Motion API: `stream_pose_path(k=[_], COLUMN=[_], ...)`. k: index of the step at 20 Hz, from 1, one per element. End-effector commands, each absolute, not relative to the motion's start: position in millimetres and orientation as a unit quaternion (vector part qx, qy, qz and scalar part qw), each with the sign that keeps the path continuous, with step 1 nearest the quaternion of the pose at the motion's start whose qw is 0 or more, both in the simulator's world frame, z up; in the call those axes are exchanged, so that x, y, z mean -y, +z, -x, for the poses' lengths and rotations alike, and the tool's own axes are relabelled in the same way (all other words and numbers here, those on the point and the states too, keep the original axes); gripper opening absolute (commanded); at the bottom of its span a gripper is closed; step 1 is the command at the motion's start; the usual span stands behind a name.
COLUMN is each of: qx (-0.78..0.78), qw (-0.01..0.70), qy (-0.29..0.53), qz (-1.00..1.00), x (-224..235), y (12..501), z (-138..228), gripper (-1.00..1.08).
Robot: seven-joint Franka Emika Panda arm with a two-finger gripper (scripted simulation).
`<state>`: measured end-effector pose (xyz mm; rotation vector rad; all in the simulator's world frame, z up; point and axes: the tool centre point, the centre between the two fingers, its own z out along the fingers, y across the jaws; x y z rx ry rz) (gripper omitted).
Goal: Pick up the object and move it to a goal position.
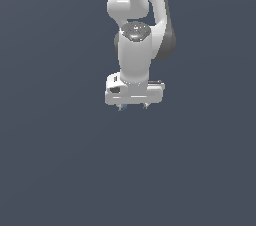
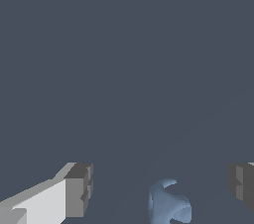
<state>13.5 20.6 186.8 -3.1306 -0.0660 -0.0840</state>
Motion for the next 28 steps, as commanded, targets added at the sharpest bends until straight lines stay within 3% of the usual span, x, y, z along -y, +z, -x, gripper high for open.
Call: stream_pose_path(k=[1,17,28], qx=[0.021,0.017,0.000], qw=[0.005,-0.004,-0.002], qy=[-0.027,-0.038,-0.026], qz=[0.999,0.999,1.000], x=[-20.5,4.3,15.8], y=[186.8,192.6,153.9], z=[-13.5,-13.4,25.1], gripper=[1.00,1.00,1.00])
